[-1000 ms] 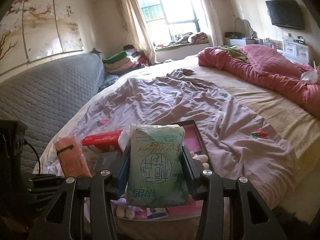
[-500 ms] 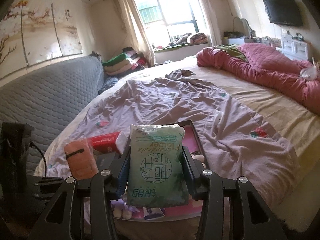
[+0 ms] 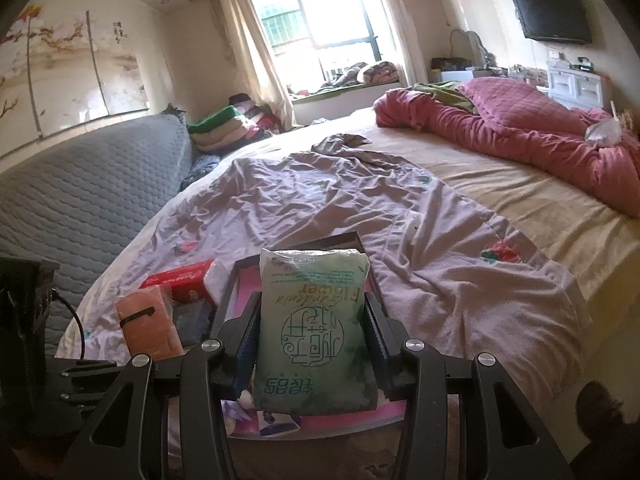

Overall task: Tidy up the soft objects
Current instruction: 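Carry the pink packet with the left tool while the right tool carries the tissue pack, then lower the pink packet into the tray with the left tool while the right tool lowers the tissue pack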

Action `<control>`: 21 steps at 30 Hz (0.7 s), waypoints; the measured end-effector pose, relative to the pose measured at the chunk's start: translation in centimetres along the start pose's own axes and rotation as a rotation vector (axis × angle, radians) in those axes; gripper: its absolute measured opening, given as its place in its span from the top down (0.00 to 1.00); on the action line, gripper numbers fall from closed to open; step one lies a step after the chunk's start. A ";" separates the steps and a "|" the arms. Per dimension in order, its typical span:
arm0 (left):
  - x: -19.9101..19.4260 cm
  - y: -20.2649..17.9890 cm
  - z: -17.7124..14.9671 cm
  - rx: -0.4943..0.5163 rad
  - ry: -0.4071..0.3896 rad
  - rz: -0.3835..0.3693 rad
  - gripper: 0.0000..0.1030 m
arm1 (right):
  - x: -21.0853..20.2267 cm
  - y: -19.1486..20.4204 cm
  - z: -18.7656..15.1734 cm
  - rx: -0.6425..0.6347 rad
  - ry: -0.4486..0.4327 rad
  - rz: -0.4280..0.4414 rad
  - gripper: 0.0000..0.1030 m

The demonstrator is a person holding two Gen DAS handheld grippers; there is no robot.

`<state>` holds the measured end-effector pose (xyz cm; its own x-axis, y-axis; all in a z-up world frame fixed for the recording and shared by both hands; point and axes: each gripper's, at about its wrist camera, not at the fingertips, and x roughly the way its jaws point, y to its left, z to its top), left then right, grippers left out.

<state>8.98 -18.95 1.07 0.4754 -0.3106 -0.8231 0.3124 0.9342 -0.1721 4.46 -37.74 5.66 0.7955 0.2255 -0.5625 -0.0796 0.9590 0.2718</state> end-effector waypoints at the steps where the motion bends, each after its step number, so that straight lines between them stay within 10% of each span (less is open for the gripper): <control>1: 0.2 -0.1 0.0 0.002 0.005 -0.003 0.91 | 0.1 -0.2 -0.1 0.005 0.001 -0.002 0.52; 21: 4.6 -0.8 0.4 0.007 0.069 -0.022 0.91 | 2.8 -1.8 -1.3 -0.003 0.045 -0.019 0.52</control>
<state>11.22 -21.18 -2.38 0.4104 -0.3175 -0.8549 0.3275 0.9262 -0.1868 6.10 -38.63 2.59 0.7687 0.2150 -0.6023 -0.0669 0.9637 0.2586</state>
